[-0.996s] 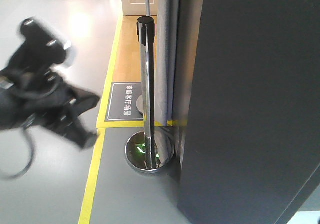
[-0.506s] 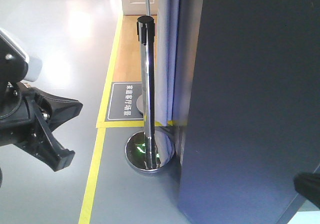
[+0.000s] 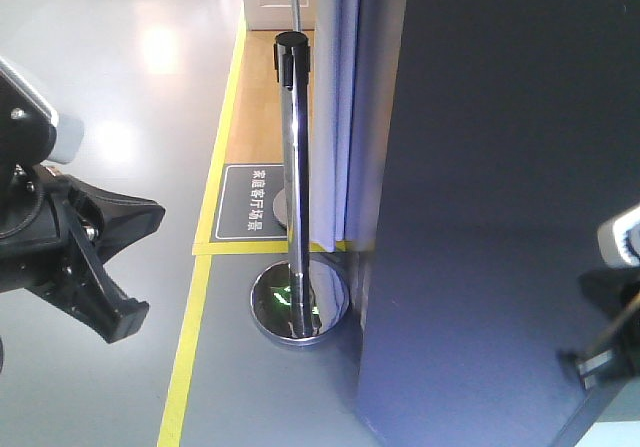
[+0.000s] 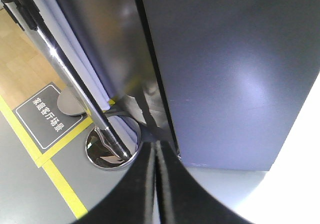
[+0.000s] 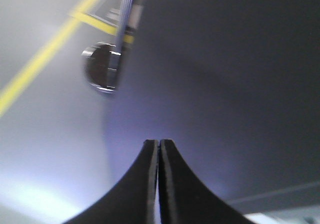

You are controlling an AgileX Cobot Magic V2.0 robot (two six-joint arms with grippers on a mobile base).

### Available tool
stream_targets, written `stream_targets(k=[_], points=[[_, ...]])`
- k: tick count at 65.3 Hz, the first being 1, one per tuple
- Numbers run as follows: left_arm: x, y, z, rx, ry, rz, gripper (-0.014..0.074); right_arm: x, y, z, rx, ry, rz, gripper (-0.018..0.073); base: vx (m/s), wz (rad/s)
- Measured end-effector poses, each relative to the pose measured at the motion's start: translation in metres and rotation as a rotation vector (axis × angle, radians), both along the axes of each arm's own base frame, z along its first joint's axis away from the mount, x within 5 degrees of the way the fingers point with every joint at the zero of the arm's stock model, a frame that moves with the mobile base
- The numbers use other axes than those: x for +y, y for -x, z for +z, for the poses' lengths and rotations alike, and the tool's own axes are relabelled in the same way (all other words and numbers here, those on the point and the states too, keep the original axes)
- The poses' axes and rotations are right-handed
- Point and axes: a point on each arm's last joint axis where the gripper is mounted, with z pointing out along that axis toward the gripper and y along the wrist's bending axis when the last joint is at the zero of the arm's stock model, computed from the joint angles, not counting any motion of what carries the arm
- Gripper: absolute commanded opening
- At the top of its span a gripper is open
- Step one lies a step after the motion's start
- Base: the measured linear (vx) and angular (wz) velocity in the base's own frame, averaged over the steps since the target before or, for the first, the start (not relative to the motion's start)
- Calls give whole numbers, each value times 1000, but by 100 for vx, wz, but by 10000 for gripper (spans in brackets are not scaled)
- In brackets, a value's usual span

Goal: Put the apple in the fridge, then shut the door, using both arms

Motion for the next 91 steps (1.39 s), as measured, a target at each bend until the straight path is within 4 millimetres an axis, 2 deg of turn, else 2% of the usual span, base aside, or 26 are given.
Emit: stream_targets(k=[17,25,40,54,77,91], points=[[0,0,0,0,0,0,-6,-7,-25,-5,-54,83,-157,-2,0,0],[0,0,0,0,0,0,-6,-13,-39,0,-58,90,-206,-2,0,0],[0,0,0,0,0,0,-6,-39,-67,16,-116,99,-291,-2,0,0],[0,0,0,1,-1,0,-6,-61,-91,23,-163,9,-358,-2,0,0],[0,0,0,1,-1,0,-6,-94,-144,39,-202,-44,-408,-2,0,0],[0,0,0,1,-1,0,-6,-99,-185,45,-177,-63,-370,-2,0,0]])
